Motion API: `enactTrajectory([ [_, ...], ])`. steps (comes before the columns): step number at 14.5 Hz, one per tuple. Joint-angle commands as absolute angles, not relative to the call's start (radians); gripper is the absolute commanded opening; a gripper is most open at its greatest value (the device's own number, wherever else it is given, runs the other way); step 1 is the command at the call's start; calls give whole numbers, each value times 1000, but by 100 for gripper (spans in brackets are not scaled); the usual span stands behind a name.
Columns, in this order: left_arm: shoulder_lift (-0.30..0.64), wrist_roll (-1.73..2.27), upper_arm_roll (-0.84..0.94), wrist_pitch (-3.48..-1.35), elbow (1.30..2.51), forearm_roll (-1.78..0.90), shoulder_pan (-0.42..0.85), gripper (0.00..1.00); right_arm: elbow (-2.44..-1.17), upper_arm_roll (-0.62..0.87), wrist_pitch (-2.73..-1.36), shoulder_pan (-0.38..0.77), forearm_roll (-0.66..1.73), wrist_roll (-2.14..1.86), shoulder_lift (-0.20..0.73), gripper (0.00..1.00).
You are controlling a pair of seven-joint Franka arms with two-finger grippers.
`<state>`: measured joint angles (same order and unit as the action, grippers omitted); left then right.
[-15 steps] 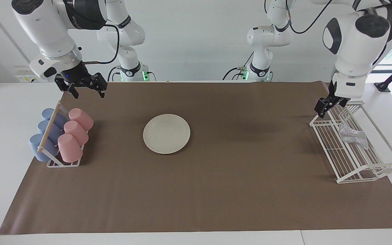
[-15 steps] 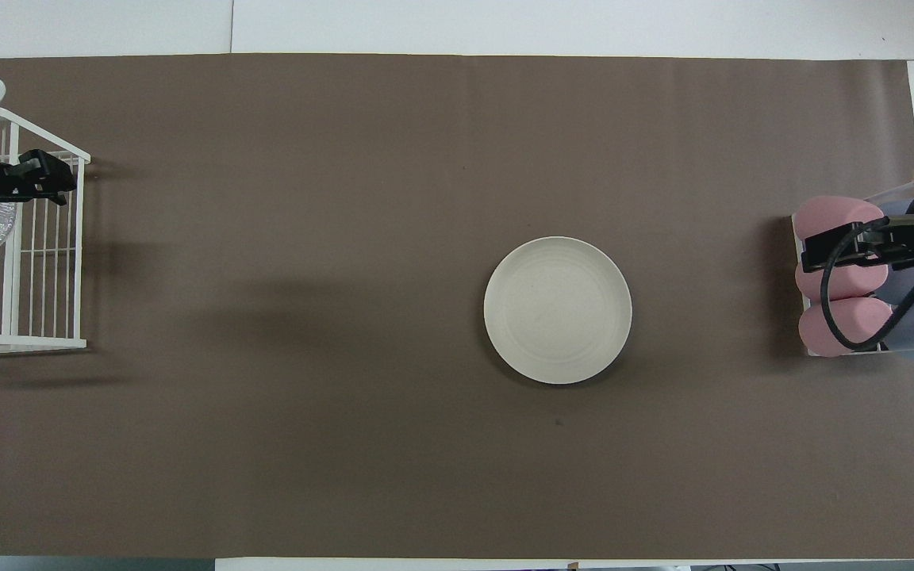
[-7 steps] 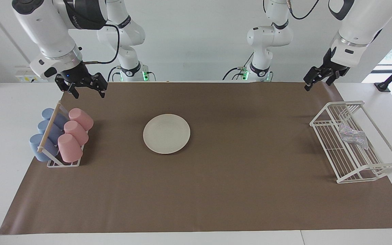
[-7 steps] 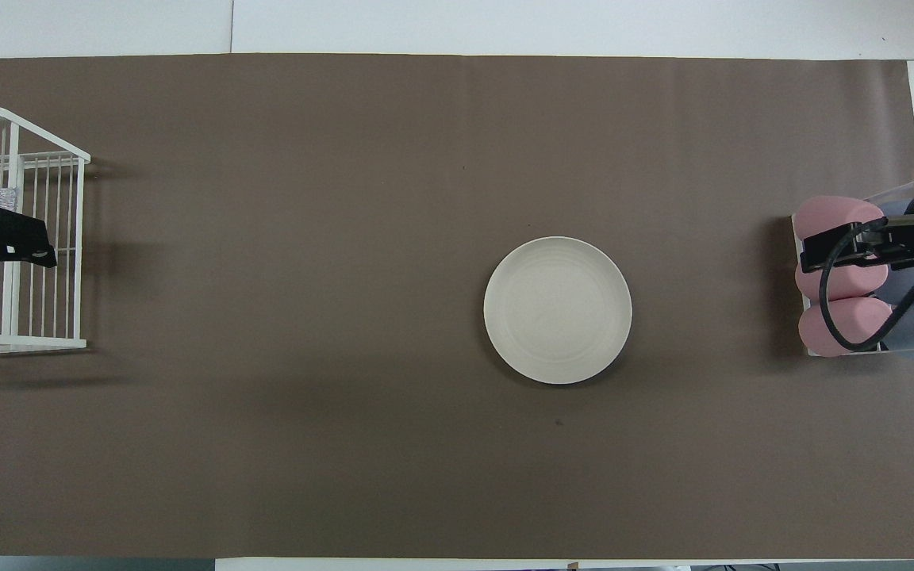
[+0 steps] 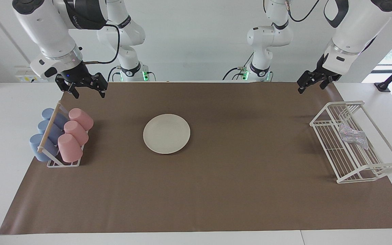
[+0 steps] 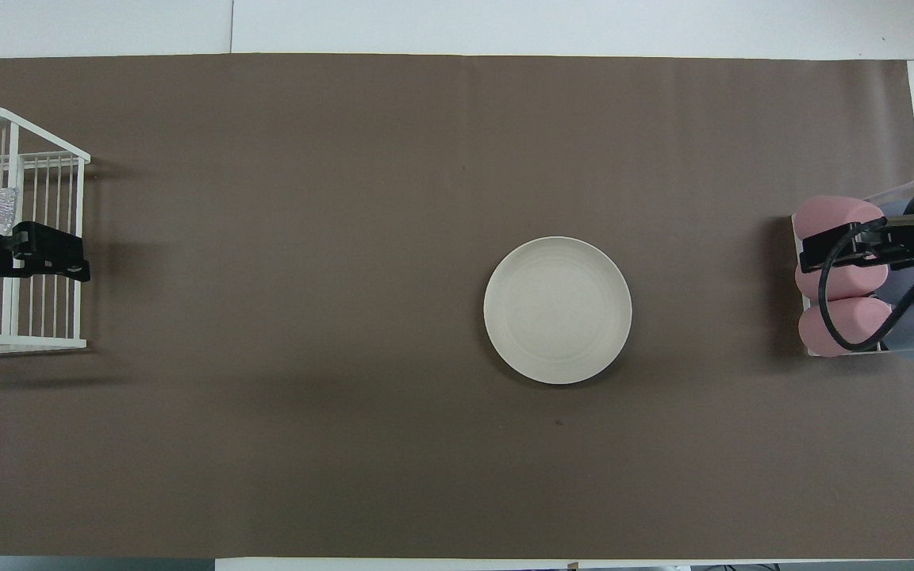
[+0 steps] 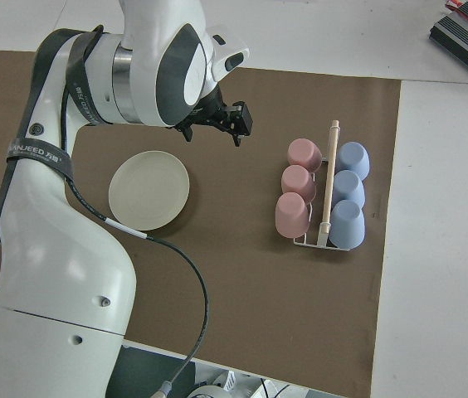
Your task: Wipe plate with sponge
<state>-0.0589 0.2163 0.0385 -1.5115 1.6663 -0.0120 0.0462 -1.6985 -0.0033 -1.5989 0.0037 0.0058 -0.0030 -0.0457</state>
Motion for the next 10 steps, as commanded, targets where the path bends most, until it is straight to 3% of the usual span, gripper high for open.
enactTrajectory([
  [1,-6,207,35,-1407,1527,-29,51,100,-1692,5,-1589,0,-3,5,-51,100],
  [10,-14,201,43,-1434,1546,-63,35,100,-1692,5,-1589,0,-2,5,-51,100],
])
